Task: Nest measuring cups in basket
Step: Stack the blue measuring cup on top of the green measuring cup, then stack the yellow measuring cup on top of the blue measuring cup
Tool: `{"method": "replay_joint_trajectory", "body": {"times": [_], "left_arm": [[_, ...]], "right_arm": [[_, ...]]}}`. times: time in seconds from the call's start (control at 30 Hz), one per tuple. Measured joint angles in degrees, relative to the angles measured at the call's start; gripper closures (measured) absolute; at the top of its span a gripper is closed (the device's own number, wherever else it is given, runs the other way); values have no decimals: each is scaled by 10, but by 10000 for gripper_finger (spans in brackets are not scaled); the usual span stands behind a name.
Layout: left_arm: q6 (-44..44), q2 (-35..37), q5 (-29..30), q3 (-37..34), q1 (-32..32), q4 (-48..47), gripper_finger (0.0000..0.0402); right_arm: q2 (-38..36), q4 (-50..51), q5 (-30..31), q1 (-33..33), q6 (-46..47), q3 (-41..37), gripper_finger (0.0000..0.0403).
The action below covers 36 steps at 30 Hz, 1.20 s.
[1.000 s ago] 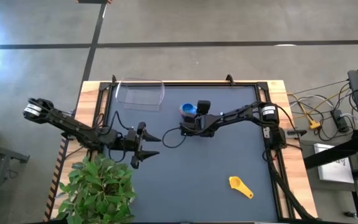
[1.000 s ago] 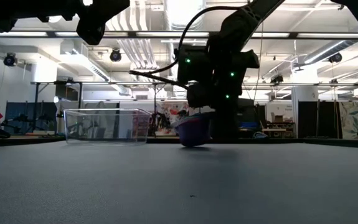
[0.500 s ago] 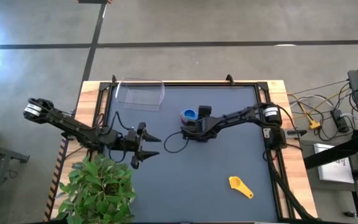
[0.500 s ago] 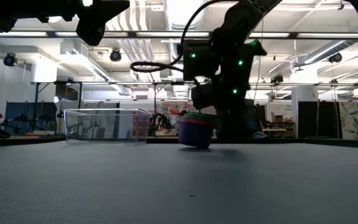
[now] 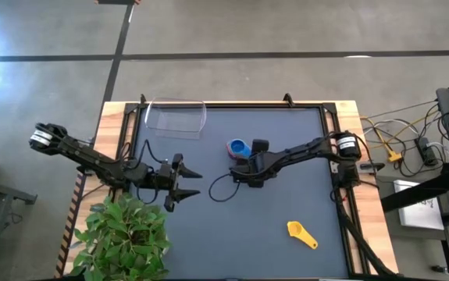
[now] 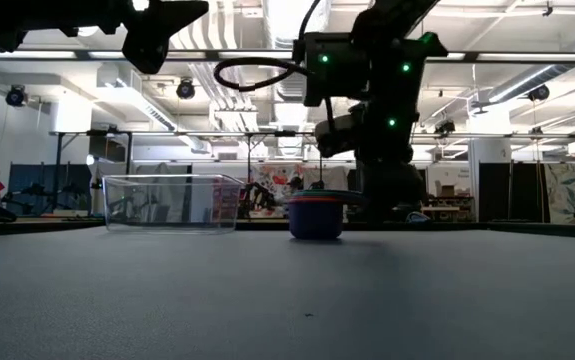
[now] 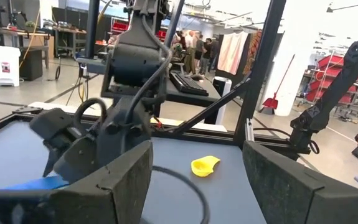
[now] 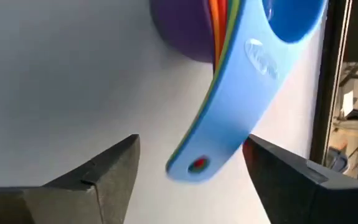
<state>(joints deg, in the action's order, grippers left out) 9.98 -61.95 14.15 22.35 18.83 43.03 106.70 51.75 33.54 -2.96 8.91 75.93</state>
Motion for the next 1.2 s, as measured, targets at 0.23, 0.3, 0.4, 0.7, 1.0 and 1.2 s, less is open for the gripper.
{"method": "replay_joint_trajectory", "body": {"times": [0.23, 0.3, 0.4, 0.7, 1.0, 1.2], "left_arm": [[0, 0, 0, 0, 0, -4, 169], [0, 0, 0, 0, 0, -5, 169], [0, 0, 0, 0, 0, -5, 169], [0, 0, 0, 0, 0, -4, 169], [2, 0, 3, 0, 0, -1, 169], [2, 0, 3, 0, 0, 3, 169]], "right_arm": [[-58, 37, 48, -29, 63, -1, 115], [-85, 49, 47, -35, 84, -5, 115], [-135, 56, 1, -49, 118, -16, 115], [-282, 50, -182, -164, 299, -87, 127], [-330, 44, -207, -354, 596, -168, 149], [-293, 41, -232, -438, 727, -186, 147]]}}
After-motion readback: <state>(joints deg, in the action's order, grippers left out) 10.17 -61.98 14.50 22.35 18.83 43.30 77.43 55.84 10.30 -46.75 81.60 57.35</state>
